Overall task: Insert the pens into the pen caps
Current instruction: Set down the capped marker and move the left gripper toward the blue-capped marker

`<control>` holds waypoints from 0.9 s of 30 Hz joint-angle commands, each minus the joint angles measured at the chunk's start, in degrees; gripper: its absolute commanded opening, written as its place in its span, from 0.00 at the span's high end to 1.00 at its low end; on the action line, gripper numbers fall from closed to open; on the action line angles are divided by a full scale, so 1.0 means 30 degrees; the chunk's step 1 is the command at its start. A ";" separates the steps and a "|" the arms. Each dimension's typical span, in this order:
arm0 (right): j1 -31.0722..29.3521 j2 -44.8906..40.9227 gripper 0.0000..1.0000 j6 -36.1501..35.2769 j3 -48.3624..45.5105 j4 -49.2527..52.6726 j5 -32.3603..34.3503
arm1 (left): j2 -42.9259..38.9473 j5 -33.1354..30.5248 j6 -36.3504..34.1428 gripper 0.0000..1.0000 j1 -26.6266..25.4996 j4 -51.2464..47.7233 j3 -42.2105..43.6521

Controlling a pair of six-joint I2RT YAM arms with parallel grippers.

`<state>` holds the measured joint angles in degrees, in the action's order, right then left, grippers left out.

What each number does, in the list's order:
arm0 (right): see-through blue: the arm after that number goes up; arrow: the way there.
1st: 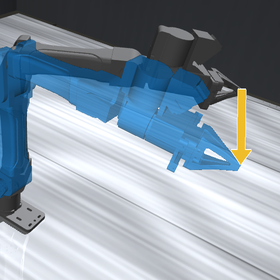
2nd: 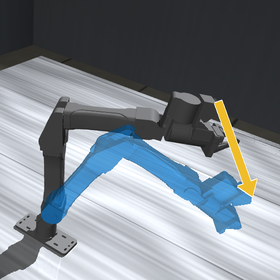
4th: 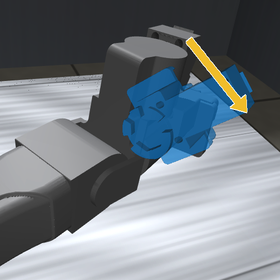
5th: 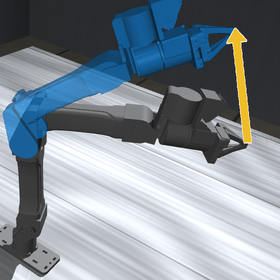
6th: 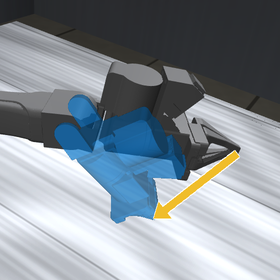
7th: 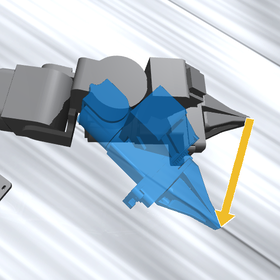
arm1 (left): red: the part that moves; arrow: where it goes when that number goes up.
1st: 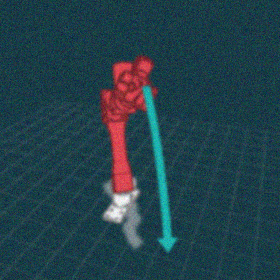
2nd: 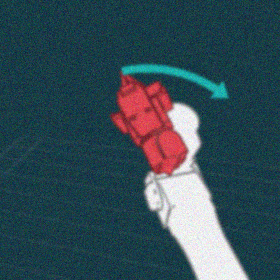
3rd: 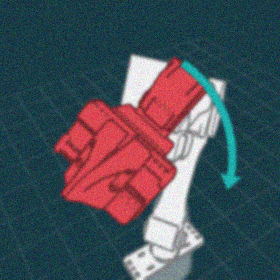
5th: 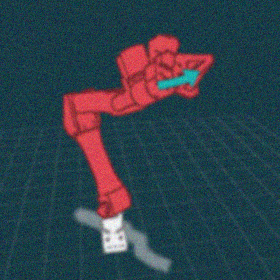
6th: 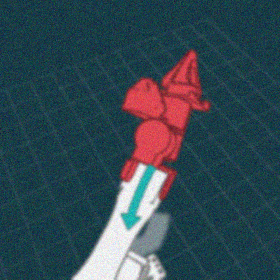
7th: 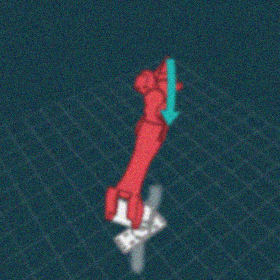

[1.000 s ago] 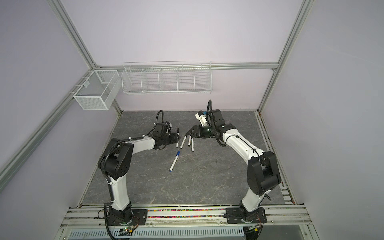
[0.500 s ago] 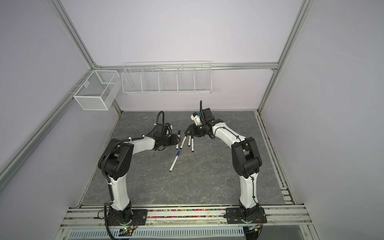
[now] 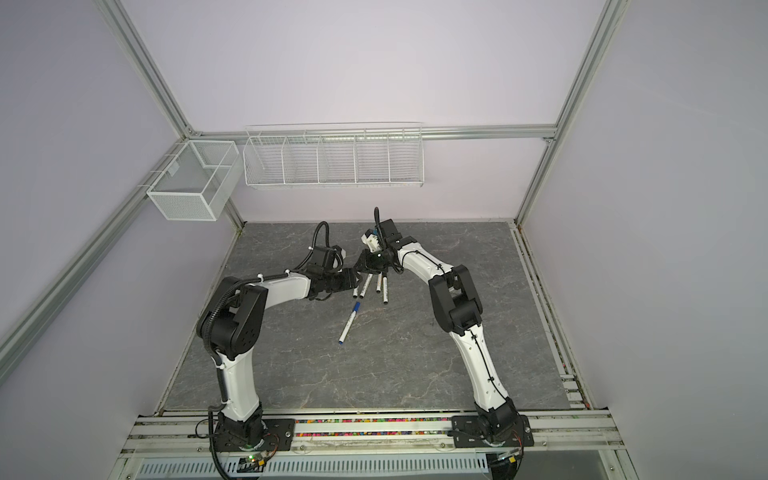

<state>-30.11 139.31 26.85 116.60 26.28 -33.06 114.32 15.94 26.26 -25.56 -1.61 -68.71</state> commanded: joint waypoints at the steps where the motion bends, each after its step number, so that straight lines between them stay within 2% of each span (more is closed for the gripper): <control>1: -0.0128 0.0771 0.73 0.0453 0.0651 0.0387 -0.0115 | 0.0151 0.0567 -0.0257 0.44 -0.0147 0.0533 -0.0509; 9: -0.0130 0.1172 0.75 0.0510 0.0685 -0.0049 0.0442 | 0.0163 0.0753 -0.0516 0.43 -0.0101 0.0871 -0.0409; 15: -0.0130 0.1242 0.75 0.0199 0.0660 0.0396 0.0561 | 0.0189 0.0020 0.0036 0.44 0.0021 0.1532 0.0063; 19: -0.0130 0.0681 0.75 0.0016 0.0055 0.0231 0.0588 | 0.0491 -0.1143 0.0462 0.48 0.0017 0.1619 0.0131; 22: -0.0145 0.0031 0.75 -0.0001 -0.0461 -0.0068 0.0526 | 0.0848 -0.1069 0.0670 0.56 0.0013 0.2058 0.0175; 27: -0.0159 -0.0765 0.75 -0.0160 -0.1355 -0.0076 0.0876 | 0.1266 -0.0477 0.0987 0.58 0.0015 0.2609 0.0183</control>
<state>-29.87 140.79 27.42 114.67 24.21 -29.93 115.98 14.59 27.77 -25.67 2.35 -68.29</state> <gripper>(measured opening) 0.252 0.422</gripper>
